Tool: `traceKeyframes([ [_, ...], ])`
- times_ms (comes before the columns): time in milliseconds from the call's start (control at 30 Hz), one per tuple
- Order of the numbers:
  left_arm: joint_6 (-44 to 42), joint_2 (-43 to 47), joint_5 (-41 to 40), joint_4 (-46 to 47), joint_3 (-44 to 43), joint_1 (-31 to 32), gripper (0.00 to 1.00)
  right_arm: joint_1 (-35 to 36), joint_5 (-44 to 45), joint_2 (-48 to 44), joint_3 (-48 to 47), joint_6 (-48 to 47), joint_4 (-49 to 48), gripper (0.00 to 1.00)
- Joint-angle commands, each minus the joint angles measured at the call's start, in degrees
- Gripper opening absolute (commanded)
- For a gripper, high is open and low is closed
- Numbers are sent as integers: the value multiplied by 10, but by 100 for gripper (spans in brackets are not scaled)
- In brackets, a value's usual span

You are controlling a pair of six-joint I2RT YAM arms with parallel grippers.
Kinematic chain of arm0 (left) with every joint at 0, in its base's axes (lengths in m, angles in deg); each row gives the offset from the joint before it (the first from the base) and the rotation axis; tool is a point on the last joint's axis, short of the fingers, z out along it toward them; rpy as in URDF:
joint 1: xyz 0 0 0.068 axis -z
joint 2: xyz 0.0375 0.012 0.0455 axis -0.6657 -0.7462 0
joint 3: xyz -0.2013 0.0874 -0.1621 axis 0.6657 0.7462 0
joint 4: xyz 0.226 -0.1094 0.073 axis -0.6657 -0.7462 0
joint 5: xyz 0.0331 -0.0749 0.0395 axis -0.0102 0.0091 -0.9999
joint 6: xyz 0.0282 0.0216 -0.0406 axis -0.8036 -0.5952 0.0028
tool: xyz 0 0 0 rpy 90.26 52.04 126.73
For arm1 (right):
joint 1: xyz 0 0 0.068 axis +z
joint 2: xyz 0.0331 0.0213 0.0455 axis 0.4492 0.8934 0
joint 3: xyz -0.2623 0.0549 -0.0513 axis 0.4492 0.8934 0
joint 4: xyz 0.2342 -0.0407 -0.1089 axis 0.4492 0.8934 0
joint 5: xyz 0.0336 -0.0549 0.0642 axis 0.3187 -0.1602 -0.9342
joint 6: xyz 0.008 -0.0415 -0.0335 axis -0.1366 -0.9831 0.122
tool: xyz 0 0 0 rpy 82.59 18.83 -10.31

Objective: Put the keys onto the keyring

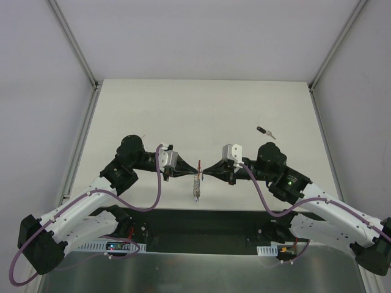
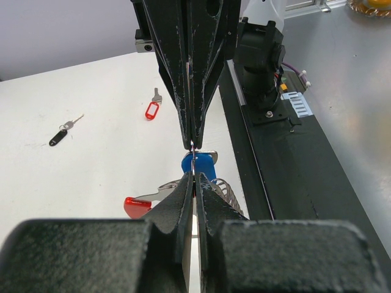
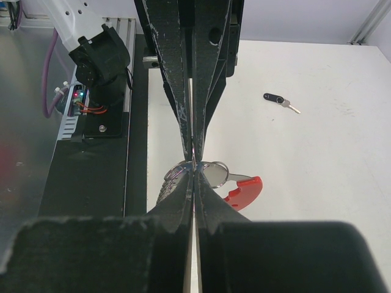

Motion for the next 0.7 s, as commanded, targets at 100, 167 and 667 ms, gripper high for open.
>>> traceKeyframes([
  [100, 1, 1, 26, 39, -1, 3, 0, -1, -11, -4, -2, 0, -30, 1],
  [167, 0, 0, 27, 39, -2, 3, 0, -2, -15, -1, -3, 3, -34, 1],
  [667, 4, -2, 30, 41, -3, 2, 0, -1, -12, 2, 1, 7, -43, 1],
])
